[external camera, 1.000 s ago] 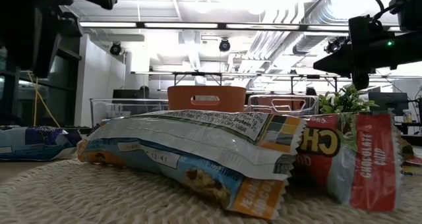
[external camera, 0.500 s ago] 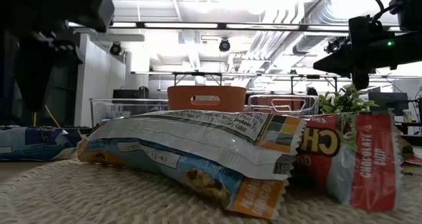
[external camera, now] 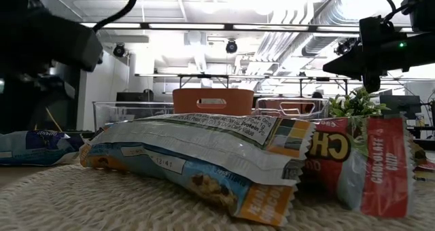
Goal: Pick and place Granola Bars by type
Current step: Put the blue granola bar into the left transparent bin
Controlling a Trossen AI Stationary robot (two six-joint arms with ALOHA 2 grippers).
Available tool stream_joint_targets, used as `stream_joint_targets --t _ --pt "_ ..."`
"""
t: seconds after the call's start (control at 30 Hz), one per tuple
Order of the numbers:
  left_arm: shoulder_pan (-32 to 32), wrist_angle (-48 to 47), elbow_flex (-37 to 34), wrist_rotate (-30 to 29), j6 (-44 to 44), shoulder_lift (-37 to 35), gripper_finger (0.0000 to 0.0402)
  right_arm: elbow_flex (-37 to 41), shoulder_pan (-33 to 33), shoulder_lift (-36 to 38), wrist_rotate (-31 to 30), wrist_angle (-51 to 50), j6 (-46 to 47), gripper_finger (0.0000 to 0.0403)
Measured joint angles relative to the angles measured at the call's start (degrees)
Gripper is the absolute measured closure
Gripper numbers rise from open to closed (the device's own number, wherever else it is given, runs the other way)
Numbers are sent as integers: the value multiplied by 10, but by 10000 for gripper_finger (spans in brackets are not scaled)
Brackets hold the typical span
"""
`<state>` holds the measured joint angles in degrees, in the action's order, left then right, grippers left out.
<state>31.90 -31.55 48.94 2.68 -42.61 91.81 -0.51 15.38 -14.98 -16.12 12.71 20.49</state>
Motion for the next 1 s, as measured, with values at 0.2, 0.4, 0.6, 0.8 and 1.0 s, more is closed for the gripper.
stream_joint_targets --t 0.2,0.4,0.6,0.8,1.0 --pt "0 20 -20 8 -11 -3 158 0 0 0 0 0 0 402" --pt "0 19 -20 -11 -11 -2 158 0 0 0 0 0 0 402" --pt "1 17 -21 -31 -12 -1 164 0 0 0 0 0 0 402" --pt "1 14 -22 -44 -12 -1 212 0 0 0 0 0 0 402" --pt "0 10 -23 -49 -12 -1 275 0 0 0 0 0 0 402"
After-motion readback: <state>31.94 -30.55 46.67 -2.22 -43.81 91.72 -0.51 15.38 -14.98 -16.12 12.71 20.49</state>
